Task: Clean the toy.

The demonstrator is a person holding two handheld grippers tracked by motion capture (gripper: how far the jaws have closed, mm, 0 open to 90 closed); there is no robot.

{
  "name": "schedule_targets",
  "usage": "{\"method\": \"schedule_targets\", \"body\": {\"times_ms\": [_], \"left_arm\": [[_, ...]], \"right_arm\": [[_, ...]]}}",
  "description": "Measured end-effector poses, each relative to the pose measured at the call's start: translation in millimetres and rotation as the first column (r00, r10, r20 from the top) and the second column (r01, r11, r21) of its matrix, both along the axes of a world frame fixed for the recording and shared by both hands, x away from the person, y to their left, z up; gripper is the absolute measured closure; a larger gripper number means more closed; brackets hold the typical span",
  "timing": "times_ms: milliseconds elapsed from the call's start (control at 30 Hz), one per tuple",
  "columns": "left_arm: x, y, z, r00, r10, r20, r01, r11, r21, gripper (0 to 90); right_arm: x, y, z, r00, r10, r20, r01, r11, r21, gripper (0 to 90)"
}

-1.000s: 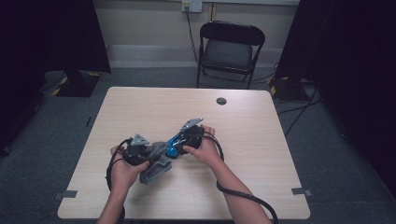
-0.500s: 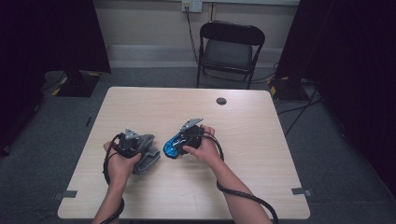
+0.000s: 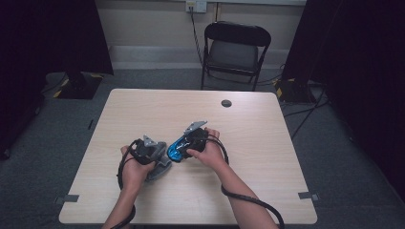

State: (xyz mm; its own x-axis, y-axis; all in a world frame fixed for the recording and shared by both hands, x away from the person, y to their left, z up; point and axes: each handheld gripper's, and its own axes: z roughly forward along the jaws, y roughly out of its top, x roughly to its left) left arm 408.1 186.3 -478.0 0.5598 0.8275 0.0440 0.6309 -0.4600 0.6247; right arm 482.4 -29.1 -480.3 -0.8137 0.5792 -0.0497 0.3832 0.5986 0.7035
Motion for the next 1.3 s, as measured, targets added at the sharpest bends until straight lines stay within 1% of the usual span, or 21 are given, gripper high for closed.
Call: {"method": "schedule_targets", "body": {"times_ms": [33, 100, 167, 200, 267, 333, 367, 433, 500, 533, 600, 767, 800, 900, 1000, 1033, 1100, 1200, 1233, 1300], "left_arm": [[-0.2, -1.9, 0.5, 1.0, -0.008, 0.0, 0.008, 1.0, 0.005, 67.6], [-0.9, -6.1, 1.1, 0.9997, -0.022, -0.014, 0.022, 0.9998, -0.002, 67.6], [-1.3, -7.7, 1.5, 0.9995, -0.029, -0.012, 0.029, 0.9995, 0.006, 67.6], [-2.1, -8.6, 1.3, 0.9994, -0.031, -0.017, 0.031, 0.9995, -0.006, 67.7], [-3.9, -9.6, 2.0, 0.999, -0.038, -0.022, 0.038, 0.9993, -0.008, 67.7], [-6.1, -11.6, 1.7, 0.9988, -0.04, -0.03, 0.039, 0.999, -0.023, 67.6], [-7.2, -12.5, 2.0, 0.9985, -0.043, -0.033, 0.042, 0.9989, -0.023, 67.7], [-9.8, -14.5, 3.0, 0.9977, -0.05, -0.046, 0.049, 0.9984, -0.029, 67.9], [-13.2, -17.2, 3.0, 0.997, -0.055, -0.055, 0.052, 0.9977, -0.043, 68.1], [-14.8, -18.5, 3.3, 0.9966, -0.061, -0.055, 0.059, 0.9974, -0.041, 68.1], [-19.0, -22.0, 3.5, 0.9958, -0.066, -0.063, 0.063, 0.9968, -0.05, 68.1], [-26.3, -30.5, 4.1, 0.994, -0.087, -0.067, 0.084, 0.9955, -0.044, 68.1], [-27.9, -33.4, 4.8, 0.9922, -0.097, -0.079, 0.093, 0.9944, -0.049, 68.1], [-30.4, -39.3, 5.3, 0.9901, -0.111, -0.086, 0.107, 0.9929, -0.052, 68.2], [-31.5, -43.6, 4.8, 0.9901, -0.116, -0.079, 0.112, 0.9923, -0.053, 68.2], [-31.5, -44.4, 5.0, 0.989, -0.124, -0.08, 0.12, 0.9913, -0.054, 68.2], [-32.3, -46.4, 4.8, 0.9885, -0.125, -0.085, 0.119, 0.9903, -0.071, 68.2], [-33.4, -51.3, 4.3, 0.9855, -0.148, -0.082, 0.142, 0.9867, -0.079, 68.2], [-33.7, -53.5, 4.6, 0.9834, -0.159, -0.088, 0.151, 0.9847, -0.086, 68.2], [-34.5, -58.8, 3.5, 0.9808, -0.174, -0.089, 0.162, 0.9792, -0.121, 68.2]], "right_arm": [[-0.1, 0.1, 0.1, 1.0, -0.001, 0.0, 0.001, 1.0, -0.001, 7.8], [-0.1, 0.4, 0.1, 1.0, 0.001, 0.001, -0.001, 1.0, -0.002, 7.8], [-0.2, 0.8, 0.3, 1.0, 0.001, 0.0, -0.001, 1.0, -0.005, 7.8], [-0.1, 0.8, 0.4, 1.0, 0.0, -0.001, 0.0, 1.0, -0.006, 7.8], [-0.1, 0.8, 0.4, 1.0, 0.001, -0.001, -0.001, 1.0, -0.006, 7.8], [0.1, 0.7, 0.4, 1.0, 0.002, -0.001, -0.002, 1.0, -0.006, 7.8], [0.1, 0.9, 0.3, 1.0, 0.002, 0.0, -0.002, 1.0, -0.005, 7.8], [0.1, 0.7, 0.4, 1.0, 0.002, -0.001, -0.002, 1.0, -0.006, 7.8], [0.0, 0.9, 0.3, 1.0, 0.002, 0.0, -0.002, 1.0, -0.004, 7.8], [0.0, 0.9, 0.3, 1.0, 0.002, 0.0, -0.002, 1.0, -0.005, 7.8], [0.1, 1.0, 0.8, 1.0, 0.001, -0.003, -0.001, 1.0, -0.01, 7.8], [0.5, 1.5, 1.3, 1.0, 0.0, -0.008, 0.0, 1.0, -0.014, 7.8], [0.6, 1.7, 1.5, 1.0, 0.0, -0.009, 0.0, 1.0, -0.016, 7.8], [0.7, 1.8, 1.6, 1.0, -0.001, -0.01, 0.0, 1.0, -0.017, 7.8], [0.6, 1.6, 1.4, 1.0, -0.001, -0.009, 0.001, 1.0, -0.015, 7.8], [0.7, 1.6, 1.5, 1.0, -0.001, -0.01, 0.0, 1.0, -0.015, 7.8], [0.9, 1.7, 1.7, 0.9999, 0.0, -0.01, 0.0, 1.0, -0.018, 7.8], [0.9, 1.5, 1.5, 0.9999, -0.001, -0.011, 0.0, 1.0, -0.013, 7.8], [0.8, 1.5, 1.4, 0.9999, -0.001, -0.011, 0.0, 1.0, -0.013, 7.8], [0.9, 1.5, 1.4, 1.0, 0.0, -0.009, 0.0, 1.0, -0.013, 7.8]]}}
